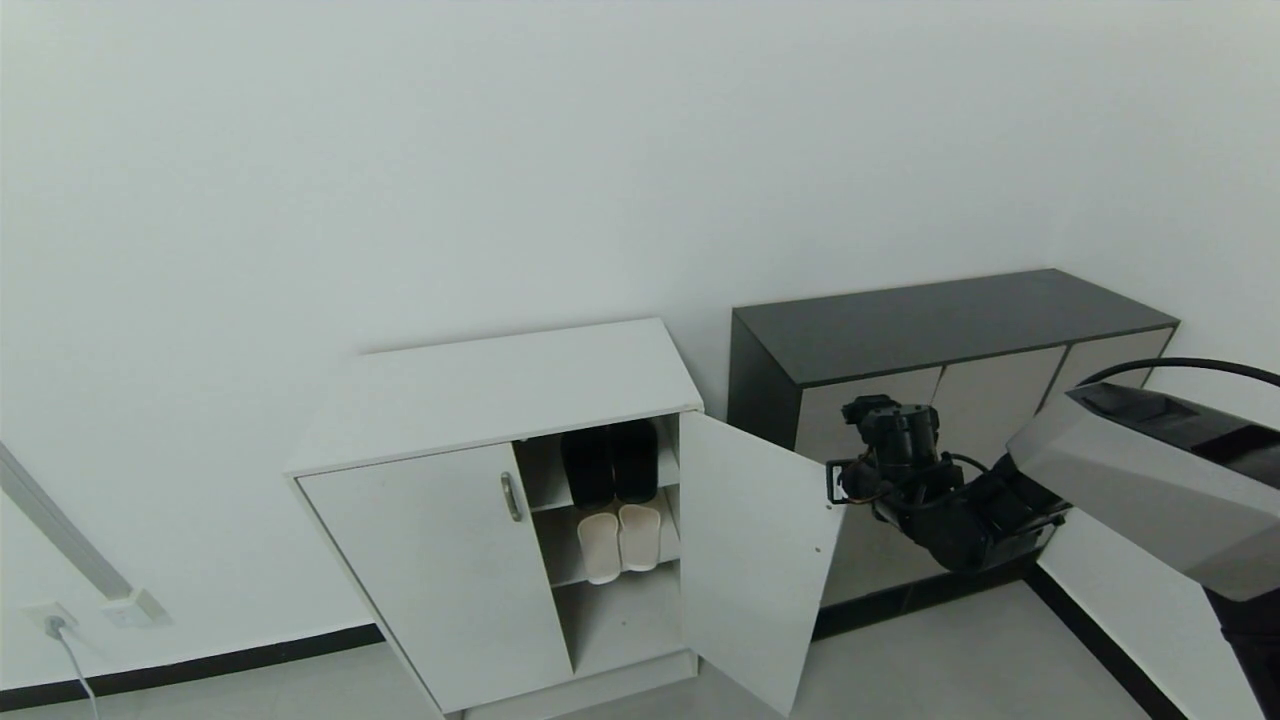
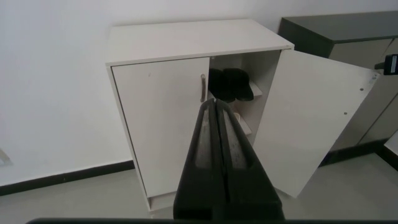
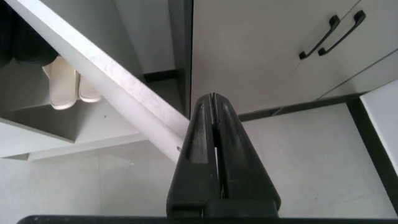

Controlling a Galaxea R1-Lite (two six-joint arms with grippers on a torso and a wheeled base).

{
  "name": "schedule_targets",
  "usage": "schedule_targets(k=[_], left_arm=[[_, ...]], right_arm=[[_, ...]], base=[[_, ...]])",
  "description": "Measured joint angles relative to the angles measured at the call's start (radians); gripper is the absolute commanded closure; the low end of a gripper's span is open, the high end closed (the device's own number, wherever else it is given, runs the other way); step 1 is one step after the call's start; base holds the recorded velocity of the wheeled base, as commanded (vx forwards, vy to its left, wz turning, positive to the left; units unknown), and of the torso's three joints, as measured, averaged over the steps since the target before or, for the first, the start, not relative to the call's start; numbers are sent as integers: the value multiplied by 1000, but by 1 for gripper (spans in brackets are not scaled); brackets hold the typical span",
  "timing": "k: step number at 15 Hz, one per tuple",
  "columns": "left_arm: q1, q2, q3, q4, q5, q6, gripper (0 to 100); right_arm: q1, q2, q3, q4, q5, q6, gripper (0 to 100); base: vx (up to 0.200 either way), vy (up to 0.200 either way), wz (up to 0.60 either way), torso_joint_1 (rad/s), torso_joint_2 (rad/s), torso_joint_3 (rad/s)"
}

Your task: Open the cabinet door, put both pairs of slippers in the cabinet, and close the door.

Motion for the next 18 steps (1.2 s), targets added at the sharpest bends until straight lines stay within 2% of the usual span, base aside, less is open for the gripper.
schedule_targets(k=[9,13,18], left_arm=[[0,0,1,0,0,-1,100],[0,0,0,0,0,-1,100],[0,0,0,0,1,-2,100]], right_arm=[[37,-11,34,-2,0,1,100],[112,-56,106,-4,-2,17,100],[272,-127,202,-5,-2,64,100]], base=[[0,0,0,0,0,0],[0,0,0,0,0,0],[0,0,0,0,0,0]])
